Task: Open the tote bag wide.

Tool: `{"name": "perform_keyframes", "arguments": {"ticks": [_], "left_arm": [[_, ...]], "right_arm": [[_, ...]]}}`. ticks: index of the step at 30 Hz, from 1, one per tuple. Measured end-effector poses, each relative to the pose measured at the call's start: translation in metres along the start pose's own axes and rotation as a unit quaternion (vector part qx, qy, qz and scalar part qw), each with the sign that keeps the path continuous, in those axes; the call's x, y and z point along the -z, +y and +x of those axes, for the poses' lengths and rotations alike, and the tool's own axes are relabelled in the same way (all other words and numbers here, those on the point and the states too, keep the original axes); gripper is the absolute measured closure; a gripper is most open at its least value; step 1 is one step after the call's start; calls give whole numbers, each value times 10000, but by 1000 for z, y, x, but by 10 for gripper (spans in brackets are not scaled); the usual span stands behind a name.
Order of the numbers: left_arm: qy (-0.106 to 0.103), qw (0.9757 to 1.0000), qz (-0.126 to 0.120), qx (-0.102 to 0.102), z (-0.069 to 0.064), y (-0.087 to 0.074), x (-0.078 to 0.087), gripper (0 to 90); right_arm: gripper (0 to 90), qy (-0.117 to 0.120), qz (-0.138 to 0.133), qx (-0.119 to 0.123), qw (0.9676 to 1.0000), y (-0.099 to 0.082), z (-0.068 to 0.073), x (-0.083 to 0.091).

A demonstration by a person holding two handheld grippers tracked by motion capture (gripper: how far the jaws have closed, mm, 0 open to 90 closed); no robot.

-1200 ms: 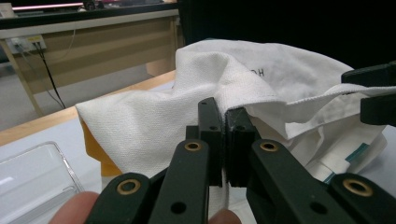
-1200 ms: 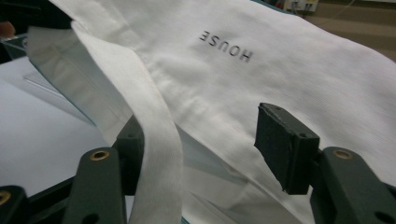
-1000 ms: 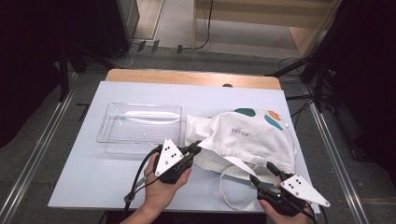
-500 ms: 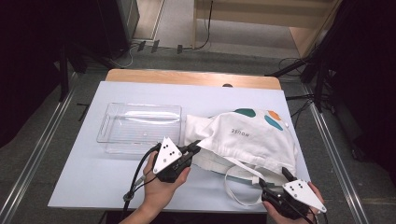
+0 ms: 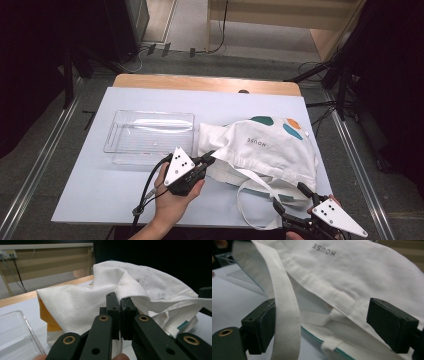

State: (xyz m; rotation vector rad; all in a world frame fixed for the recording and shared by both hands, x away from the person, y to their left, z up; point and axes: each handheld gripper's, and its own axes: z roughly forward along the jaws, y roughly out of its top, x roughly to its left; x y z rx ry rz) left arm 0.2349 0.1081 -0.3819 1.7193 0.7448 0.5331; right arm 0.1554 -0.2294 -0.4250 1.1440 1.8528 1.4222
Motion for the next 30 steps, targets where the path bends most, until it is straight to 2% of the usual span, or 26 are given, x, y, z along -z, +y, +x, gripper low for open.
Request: {"name": "perform_keyframes", "arguments": {"ticks": [1,3,4,5,7,9,11,13,15,16,17,21,22,23,27,29,30], "left_arm": [[12,10000,-3,-13,0,0,0,894],[11,10000,12,22,1,-1,0,894],[23,10000,16,35,1,-1,0,894],[25,10000,20,42,2,-1,0,894],[22,10000,37,42,3,-1,0,894],[14,10000,32,42,3,-2,0,895],[21,10000,35,42,3,-2,0,895],[4,10000,12,78,4,-1,0,894],[-1,10000,7,82,4,-1,1,894],[0,10000,-1,91,4,-1,1,894],[-5,9999,-7,106,5,-1,1,894],[-38,9998,-19,194,6,0,1,894],[-48,9997,-31,218,7,0,1,895],[-57,9997,-37,231,7,0,1,895],[-77,9996,-42,263,8,1,2,894],[-79,9996,-48,267,8,1,3,894],[-89,9996,-54,269,8,1,3,894]], "right_arm": [[110,17,-24,14,10000,1,2,0],[113,-139,-71,92,9998,2,4,2],[117,-223,-196,-8,9996,2,0,6],[117,-223,-196,-8,9996,2,0,6],[128,-239,-365,-214,9988,2,-9,13],[145,-395,-415,-305,9979,2,-15,18],[160,-754,-333,-352,9960,2,-20,20],[176,-1361,-53,-184,9905,-1,-23,17],[180,-1743,155,55,9846,-7,-25,13],[186,-1856,304,129,9821,-12,-28,8],[186,-1856,304,129,9821,-12,-28,8],[213,-1890,594,141,9801,-23,-35,0],[238,-1948,708,190,9781,-27,-36,-4],[238,-1948,708,190,9781,-27,-36,-4],[300,-2188,742,320,9724,-28,-36,-8],[332,-2183,630,315,9733,-26,-36,-8],[345,-2219,568,361,9727,-25,-36,-7]]}}
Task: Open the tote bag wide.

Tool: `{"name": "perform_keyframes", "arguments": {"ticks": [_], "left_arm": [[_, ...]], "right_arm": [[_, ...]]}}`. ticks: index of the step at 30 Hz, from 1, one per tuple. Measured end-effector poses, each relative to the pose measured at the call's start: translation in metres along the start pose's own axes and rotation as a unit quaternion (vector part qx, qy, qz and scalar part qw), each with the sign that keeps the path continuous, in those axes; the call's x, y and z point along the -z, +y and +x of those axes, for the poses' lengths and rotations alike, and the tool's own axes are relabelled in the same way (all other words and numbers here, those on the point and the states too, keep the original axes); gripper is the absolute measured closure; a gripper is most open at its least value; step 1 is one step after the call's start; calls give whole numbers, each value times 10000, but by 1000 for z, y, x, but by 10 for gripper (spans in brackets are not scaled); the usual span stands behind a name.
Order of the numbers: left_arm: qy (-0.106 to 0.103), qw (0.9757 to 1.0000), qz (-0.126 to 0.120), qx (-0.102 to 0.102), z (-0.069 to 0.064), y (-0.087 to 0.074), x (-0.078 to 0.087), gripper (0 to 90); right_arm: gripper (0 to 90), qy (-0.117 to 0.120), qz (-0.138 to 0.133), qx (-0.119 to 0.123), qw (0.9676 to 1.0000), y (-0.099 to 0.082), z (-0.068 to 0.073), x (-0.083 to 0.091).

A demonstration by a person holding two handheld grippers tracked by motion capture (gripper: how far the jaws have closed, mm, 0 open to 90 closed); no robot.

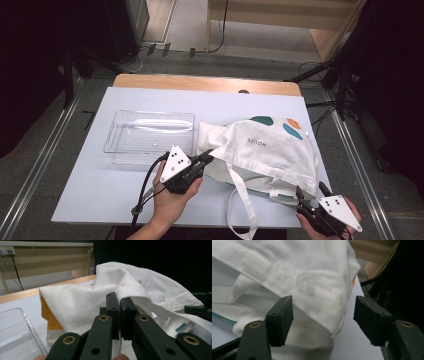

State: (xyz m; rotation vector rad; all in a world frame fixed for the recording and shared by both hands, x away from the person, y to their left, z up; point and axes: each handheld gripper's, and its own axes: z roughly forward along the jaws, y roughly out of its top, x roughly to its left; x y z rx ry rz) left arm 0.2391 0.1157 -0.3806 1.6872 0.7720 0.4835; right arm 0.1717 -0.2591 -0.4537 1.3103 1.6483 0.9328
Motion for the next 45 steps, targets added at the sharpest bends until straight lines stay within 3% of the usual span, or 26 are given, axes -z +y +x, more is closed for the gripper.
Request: {"name": "perform_keyframes", "arguments": {"ticks": [4,6,8,11,14,18,23,28,29,31,32,33,35,37,41,45], "left_arm": [[-6,10000,4,40,1,1,1,894],[4,10000,2,40,1,1,1,895],[1,10000,-5,36,2,1,1,895],[-11,10000,-5,33,2,1,2,894],[-11,10000,12,19,1,1,1,895],[-30,10000,4,12,1,1,1,894],[-27,10000,19,12,1,0,1,894],[-29,10000,23,8,1,0,1,893],[-38,10000,26,14,2,1,1,894],[-28,10000,21,29,3,1,2,894],[-30,10000,17,28,3,1,2,894],[-39,10000,13,40,3,1,2,894],[-50,10000,-11,70,4,1,2,894],[-61,10000,-14,75,5,2,3,895],[-83,9999,-7,124,8,2,4,898],[-52,9999,8,143,12,6,7,900]], "right_arm": [[308,97,-46,202,9997,0,2,0],[261,134,188,344,9991,-4,5,-5],[289,-24,431,386,9983,-10,6,-11],[335,-195,388,290,9986,-10,3,-11],[368,-337,180,45,9993,-7,-2,-6],[361,-334,-224,112,9991,-4,-1,1],[362,-334,-742,175,9965,5,1,8],[473,-159,-1038,203,9943,13,-5,10],[455,-187,-1180,215,9926,16,-8,12],[438,-185,-1209,215,9923,18,-9,12],[454,-133,-1236,178,9921,20,-12,12],[545,-48,-1241,127,9922,22,-14,13],[639,317,-1326,32,9907,25,-21,16],[721,507,-1300,-23,9902,29,-25,18],[848,588,-1175,-123,9913,33,-32,20],[881,630,-1185,-413,9901,39,-40,21]]}}
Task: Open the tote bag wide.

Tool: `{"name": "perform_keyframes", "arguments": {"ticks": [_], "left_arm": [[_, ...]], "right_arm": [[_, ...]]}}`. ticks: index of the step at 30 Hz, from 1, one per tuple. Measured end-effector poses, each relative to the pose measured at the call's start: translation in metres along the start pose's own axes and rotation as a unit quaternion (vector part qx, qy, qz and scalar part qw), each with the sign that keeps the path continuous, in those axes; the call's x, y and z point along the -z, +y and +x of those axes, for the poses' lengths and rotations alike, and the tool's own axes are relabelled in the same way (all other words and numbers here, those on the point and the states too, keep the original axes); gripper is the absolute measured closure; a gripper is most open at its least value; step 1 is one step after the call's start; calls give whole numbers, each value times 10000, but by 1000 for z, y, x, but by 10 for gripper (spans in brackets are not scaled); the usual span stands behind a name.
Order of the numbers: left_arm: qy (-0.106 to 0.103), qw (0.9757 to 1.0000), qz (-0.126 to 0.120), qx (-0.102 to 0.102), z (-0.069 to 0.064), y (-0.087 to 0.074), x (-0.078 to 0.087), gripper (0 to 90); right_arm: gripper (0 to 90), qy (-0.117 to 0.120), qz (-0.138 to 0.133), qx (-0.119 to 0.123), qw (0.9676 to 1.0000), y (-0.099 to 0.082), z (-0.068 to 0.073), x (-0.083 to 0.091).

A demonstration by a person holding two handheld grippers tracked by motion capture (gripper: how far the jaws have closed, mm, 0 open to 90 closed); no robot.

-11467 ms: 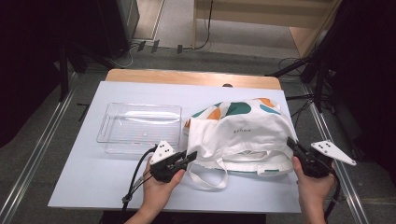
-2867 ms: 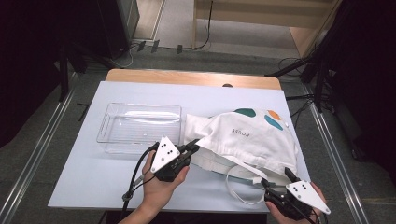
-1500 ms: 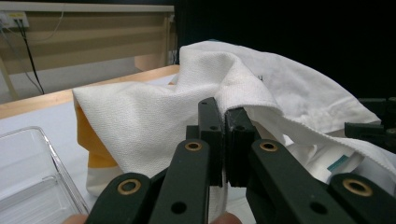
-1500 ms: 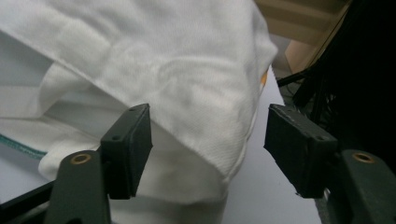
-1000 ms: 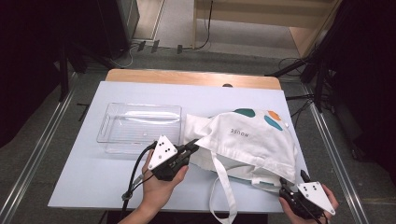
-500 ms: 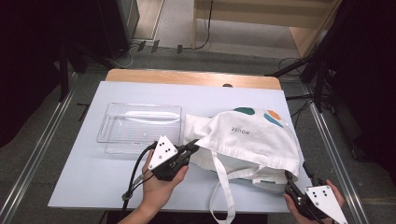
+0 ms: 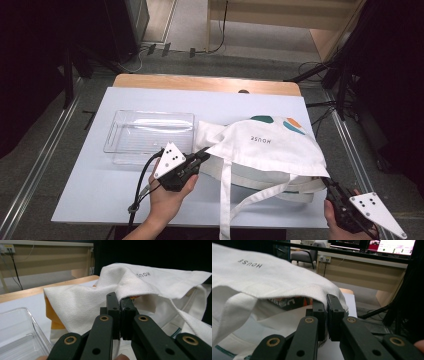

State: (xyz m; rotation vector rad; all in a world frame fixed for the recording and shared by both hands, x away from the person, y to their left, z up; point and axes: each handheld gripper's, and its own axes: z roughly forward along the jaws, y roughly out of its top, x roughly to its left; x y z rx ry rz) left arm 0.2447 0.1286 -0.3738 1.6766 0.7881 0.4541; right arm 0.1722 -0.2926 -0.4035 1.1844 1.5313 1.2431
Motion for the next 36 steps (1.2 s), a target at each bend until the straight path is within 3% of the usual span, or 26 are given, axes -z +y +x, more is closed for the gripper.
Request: {"name": "perform_keyframes", "arguments": {"ticks": [4,7,10,13,15,17,20,24,31,34,36], "left_arm": [[-93,10000,-1,29,4,6,4,900],[-180,9998,0,62,5,10,6,900],[-427,9989,22,167,8,16,7,900],[-469,9986,42,230,12,22,5,894],[-374,9987,111,315,14,25,1,871],[-258,9992,163,260,14,25,-3,772],[235,9993,269,-95,6,23,-13,608],[660,9957,399,-508,0,22,-22,499],[789,9910,476,-975,-10,30,-36,511],[731,9920,474,-910,-10,33,-40,604],[658,9934,456,-816,-8,36,-42,706]], "right_arm": [[891,115,-165,-303,9993,15,-10,1],[895,28,-232,-226,9995,31,-11,-1],[895,15,-336,-313,9989,48,-13,-4],[894,15,-317,-272,9991,69,-15,-13],[894,5,-295,-237,9993,73,-15,-17],[894,-13,-245,-231,9994,78,-17,-25],[894,44,-211,-331,9992,80,-20,-34],[894,228,-214,-402,9987,79,-21,-37],[856,448,-79,-368,9983,76,-23,-38],[654,186,65,-134,9997,76,-18,-43],[610,156,122,31,9998,76,-15,-48]]}}
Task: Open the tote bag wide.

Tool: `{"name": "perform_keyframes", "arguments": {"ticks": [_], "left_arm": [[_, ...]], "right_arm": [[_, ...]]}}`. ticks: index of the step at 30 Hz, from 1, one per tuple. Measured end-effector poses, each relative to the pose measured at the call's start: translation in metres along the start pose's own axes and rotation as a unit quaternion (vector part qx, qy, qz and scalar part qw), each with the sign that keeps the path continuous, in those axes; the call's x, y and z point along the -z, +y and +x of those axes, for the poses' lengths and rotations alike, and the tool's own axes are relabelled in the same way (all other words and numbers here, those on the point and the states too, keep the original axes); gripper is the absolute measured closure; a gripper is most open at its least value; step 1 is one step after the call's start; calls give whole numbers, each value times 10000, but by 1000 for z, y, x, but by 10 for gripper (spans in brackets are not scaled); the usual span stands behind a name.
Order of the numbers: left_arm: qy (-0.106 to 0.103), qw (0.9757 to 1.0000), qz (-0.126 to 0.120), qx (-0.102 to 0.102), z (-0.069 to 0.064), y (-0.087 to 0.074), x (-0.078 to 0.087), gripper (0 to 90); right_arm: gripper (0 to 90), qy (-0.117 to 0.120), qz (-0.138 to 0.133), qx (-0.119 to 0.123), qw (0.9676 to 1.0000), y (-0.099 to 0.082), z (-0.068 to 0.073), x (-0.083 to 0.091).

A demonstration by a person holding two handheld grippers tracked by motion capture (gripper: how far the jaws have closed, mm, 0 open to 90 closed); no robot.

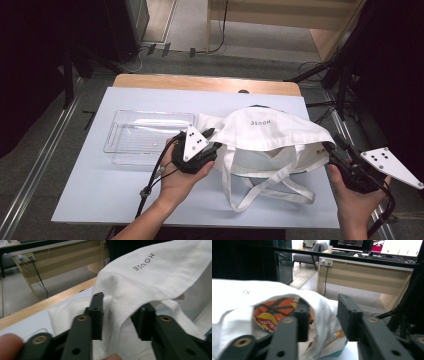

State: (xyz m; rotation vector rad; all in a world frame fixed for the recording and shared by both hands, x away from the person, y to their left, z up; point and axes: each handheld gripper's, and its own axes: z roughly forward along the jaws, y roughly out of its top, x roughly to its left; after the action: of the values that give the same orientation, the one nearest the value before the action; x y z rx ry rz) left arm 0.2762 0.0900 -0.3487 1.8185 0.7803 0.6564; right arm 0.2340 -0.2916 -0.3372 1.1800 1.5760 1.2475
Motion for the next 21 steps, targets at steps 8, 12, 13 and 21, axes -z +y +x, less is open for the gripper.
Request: {"name": "perform_keyframes", "arguments": {"ticks": [8,12,13,21], "left_arm": [[-179,9991,-106,381,15,4,0,883],[-201,9986,-133,477,17,3,-4,891],[-216,9986,-121,462,15,3,-6,891],[-236,9974,-61,679,19,0,-17,887]], "right_arm": [[860,125,174,187,9996,-5,1,-18],[871,252,147,-28,9996,-1,-4,-22],[871,248,158,-33,9996,1,-4,-26],[869,209,247,-144,9994,18,-8,-55]]}}
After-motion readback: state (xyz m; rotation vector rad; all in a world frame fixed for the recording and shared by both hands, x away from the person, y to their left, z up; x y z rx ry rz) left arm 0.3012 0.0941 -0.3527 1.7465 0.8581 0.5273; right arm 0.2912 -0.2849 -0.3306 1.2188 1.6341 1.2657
